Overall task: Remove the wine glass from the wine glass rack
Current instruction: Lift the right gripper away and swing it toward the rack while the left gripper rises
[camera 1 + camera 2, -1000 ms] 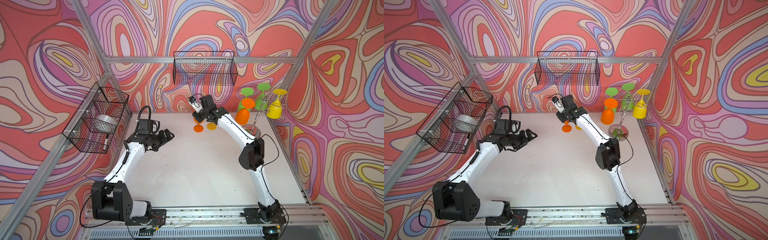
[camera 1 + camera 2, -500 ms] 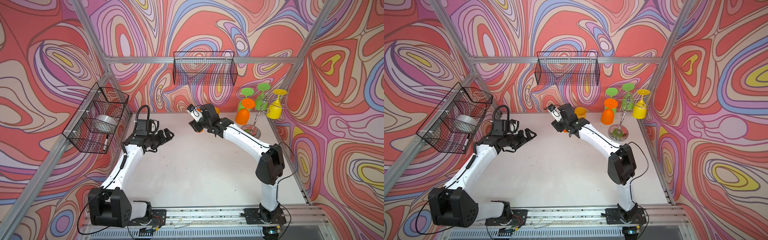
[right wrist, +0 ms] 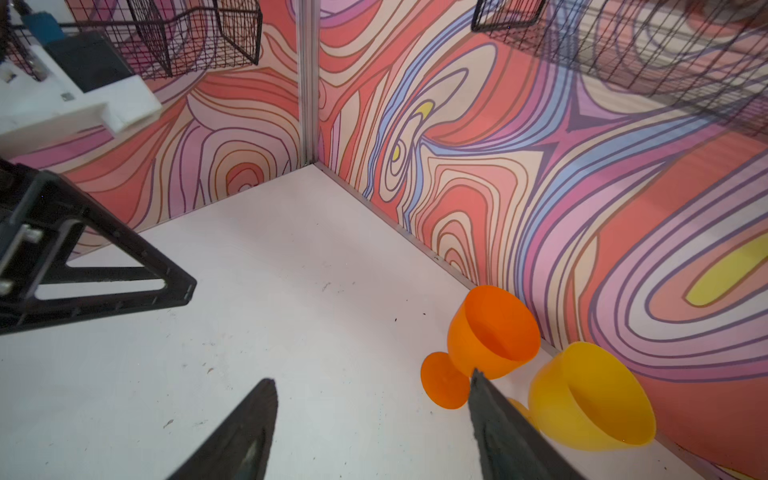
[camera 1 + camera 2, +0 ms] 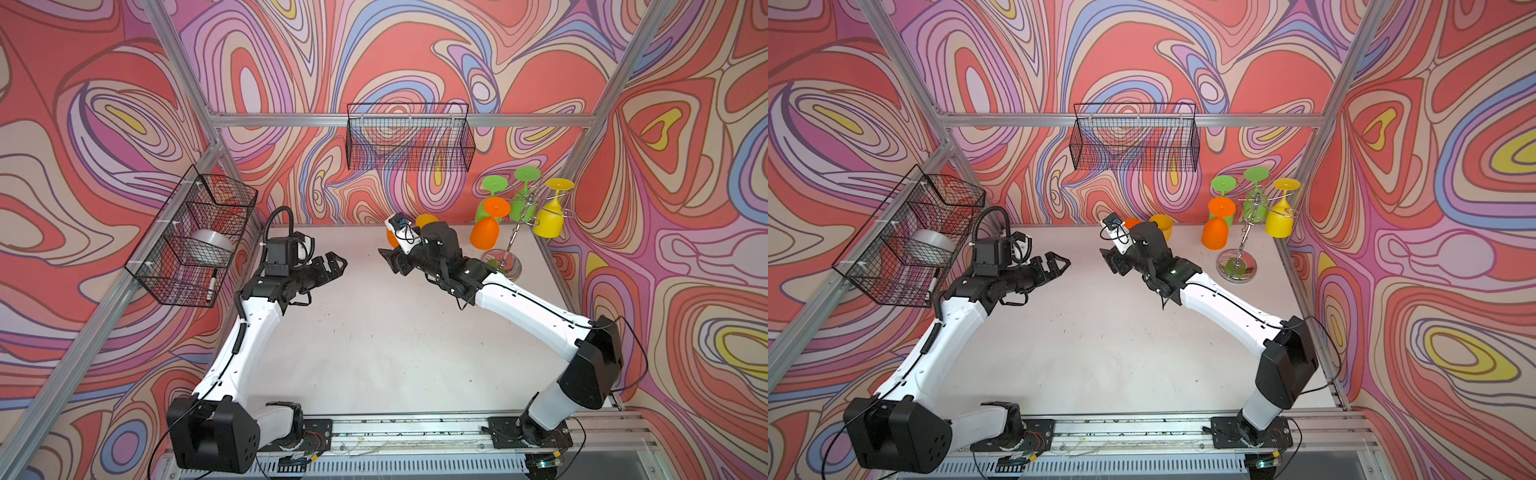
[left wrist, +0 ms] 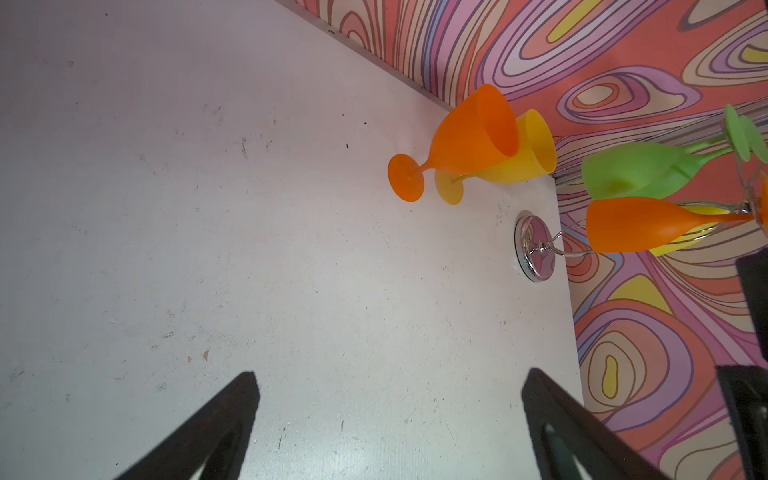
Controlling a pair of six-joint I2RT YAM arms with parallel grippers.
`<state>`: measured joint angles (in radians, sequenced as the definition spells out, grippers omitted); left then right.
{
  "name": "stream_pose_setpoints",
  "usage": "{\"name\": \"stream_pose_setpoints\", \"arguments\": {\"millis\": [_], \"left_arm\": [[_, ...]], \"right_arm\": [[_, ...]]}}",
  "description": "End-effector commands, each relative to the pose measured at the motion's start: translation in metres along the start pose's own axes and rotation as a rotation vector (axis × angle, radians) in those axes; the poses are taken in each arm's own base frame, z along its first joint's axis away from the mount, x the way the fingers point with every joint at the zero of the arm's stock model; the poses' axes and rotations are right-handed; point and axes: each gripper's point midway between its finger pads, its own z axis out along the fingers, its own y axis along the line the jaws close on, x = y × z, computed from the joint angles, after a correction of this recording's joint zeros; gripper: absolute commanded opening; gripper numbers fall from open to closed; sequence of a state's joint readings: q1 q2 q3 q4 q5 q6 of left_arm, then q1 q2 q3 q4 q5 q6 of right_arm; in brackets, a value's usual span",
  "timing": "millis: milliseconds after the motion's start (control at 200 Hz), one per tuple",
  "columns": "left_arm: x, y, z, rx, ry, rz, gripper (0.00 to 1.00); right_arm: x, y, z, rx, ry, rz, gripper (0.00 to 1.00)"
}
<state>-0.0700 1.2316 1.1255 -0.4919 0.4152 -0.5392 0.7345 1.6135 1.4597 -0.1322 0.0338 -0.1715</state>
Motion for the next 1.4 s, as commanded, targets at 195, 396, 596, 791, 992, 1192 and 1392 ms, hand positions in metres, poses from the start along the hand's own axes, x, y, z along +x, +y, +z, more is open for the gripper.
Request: {"name": "stream_pose_setpoints", "arguments": {"millis": [195,396,596,791,992,1192,1392], "left_arm": [[-0.014,-0.030,-0.002,0.091,-0.045,0.089,0.99],[-0.007,-0.067,-0.002,0.149,-0.052,0.273,0.98],[0.006,-0.111,0.001,0.243,-0.051,0.462,0.97],[0.018,-0.143,0.004,0.326,-0.057,0.613,0.97],[0.032,-0.159,0.014,0.410,-0.066,0.704,0.97],[0.058,-0.162,0.012,0.485,-0.065,0.793,0.97],[0.077,-0.164,0.005,0.509,-0.060,0.844,0.97]], "right_arm": [[-0.047,-0.066,-0.070,0.231,-0.221,0.201,0.77],[-0.046,-0.110,-0.124,0.341,-0.289,0.393,0.77],[-0.040,-0.135,-0.163,0.443,-0.311,0.538,0.76],[-0.028,-0.156,-0.184,0.494,-0.305,0.686,0.75],[-0.028,-0.179,-0.208,0.500,-0.338,0.879,0.74],[-0.021,-0.196,-0.208,0.457,-0.328,1.049,0.74],[0.002,-0.222,-0.198,0.358,-0.351,1.299,0.71]]}}
